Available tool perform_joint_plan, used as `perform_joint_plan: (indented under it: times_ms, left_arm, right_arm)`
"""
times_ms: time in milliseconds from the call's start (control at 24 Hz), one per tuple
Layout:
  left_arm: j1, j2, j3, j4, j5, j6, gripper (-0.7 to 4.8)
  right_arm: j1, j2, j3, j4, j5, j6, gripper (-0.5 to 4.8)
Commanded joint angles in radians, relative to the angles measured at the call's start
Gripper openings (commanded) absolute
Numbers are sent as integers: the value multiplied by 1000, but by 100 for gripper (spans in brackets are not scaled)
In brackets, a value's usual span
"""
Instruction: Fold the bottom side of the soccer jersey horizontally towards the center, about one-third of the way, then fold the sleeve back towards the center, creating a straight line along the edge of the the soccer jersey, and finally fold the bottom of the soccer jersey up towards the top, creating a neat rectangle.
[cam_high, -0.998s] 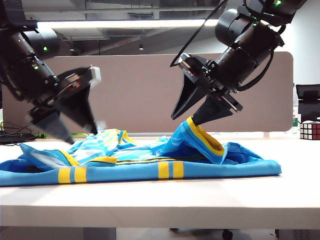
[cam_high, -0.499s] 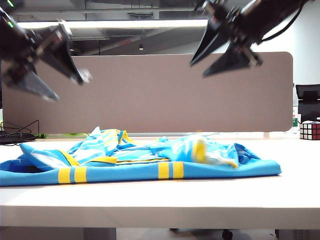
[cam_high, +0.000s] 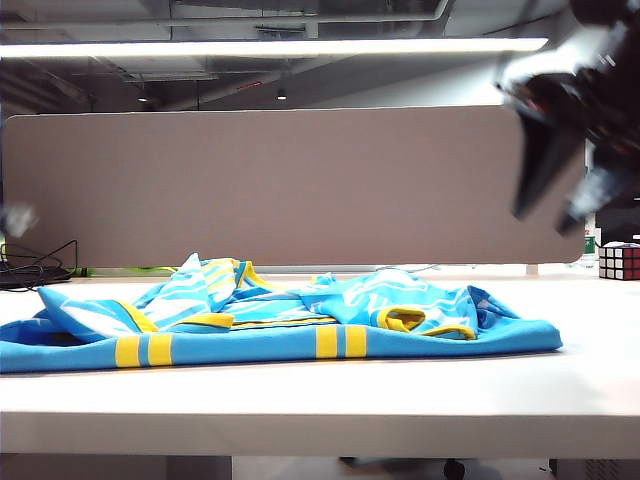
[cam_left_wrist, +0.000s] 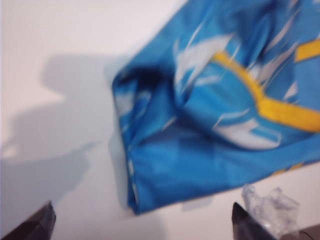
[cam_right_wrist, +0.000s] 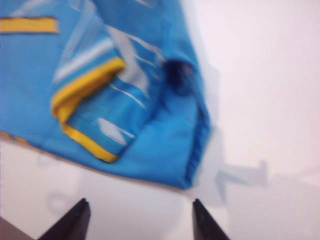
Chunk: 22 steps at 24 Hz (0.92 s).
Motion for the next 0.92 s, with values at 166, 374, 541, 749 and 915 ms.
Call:
perform_joint_plan:
  times_ms: [166,374,541,749,915]
  left_arm:
    - [28,-3,-206,220,151,-134,479]
    - [27,5,-301,290,143,-150,479]
    - [23,50,-337,354,148,-196,479]
    - [-18,122,-337,386,189,-202,479]
    - [-68,187,-336,436,195,-230,425]
  right_arm:
    - [-157,3,-217,278,-252,219,338]
    - [-164,113,-270,361,-299,249,338]
    - [-124,219,-270,419,-306,291,338]
    - [-70,271,-270,458,-298,314,337]
    - [-45,273,-270,496,-296,339,333]
